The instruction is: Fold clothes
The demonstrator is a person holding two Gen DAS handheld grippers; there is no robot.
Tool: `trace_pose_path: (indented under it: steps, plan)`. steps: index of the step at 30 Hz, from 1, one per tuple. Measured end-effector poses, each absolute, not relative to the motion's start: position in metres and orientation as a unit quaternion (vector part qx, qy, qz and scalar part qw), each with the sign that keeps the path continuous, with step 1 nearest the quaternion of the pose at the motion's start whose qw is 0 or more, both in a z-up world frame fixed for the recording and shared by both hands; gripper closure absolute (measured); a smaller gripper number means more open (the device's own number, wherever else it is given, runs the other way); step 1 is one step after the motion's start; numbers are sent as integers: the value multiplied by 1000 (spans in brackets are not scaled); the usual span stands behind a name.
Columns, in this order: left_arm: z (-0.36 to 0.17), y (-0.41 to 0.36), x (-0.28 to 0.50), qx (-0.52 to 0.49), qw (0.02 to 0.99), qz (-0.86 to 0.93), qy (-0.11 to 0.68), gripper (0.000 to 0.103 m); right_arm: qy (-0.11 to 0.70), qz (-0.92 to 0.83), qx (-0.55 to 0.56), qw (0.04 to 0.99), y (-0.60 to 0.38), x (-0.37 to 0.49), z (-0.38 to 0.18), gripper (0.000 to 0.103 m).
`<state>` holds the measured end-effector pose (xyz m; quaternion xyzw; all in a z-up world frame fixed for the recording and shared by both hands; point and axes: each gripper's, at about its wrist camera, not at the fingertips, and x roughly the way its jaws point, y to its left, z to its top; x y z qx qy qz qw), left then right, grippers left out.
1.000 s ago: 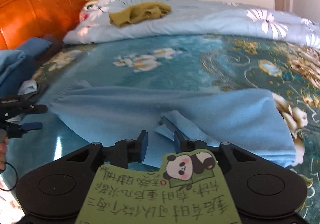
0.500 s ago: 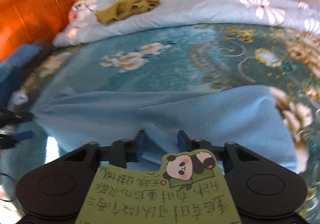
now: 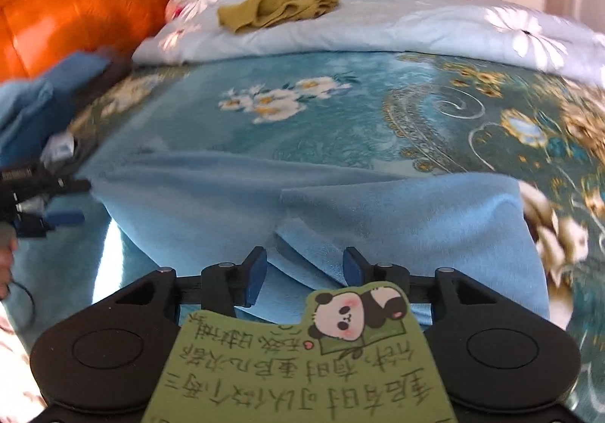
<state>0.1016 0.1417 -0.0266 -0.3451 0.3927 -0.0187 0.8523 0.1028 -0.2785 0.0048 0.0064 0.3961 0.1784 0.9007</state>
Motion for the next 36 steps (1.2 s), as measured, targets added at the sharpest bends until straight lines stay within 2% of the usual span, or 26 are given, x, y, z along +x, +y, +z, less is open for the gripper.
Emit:
trace_pose_path:
  steps: [8,13,15,17,18,22,28,34,36]
  plan:
    - [-30,143,103,-343,851,-12,398,35,401,203,-23,893,-281,102,3,48]
    - [-28,140,103,-339,853,-18,398,35,401,199,-41,893,-276,108,0,48]
    - [-29,140,104,-339,853,-16,397,35,397,199,-30,895,-278,111,1,61]
    - [-29,140,103,-338,852,-14,399,35,396,198,-12,896,-281,112,2,94]
    - [-30,140,104,-339,852,-13,400,35,398,194,-8,897,-282,113,2,96]
    - [-30,139,103,-339,852,-15,400,35,392,175,22,903,-289,116,3,97]
    - [-28,135,105,-338,856,-19,390,34,264,115,100,952,-304,100,44,96]
    - [-28,123,113,-336,858,-22,388,34,343,142,44,927,-264,104,2,93]
    - [-30,121,117,-339,858,-17,385,34,357,152,51,920,-258,102,-9,86]
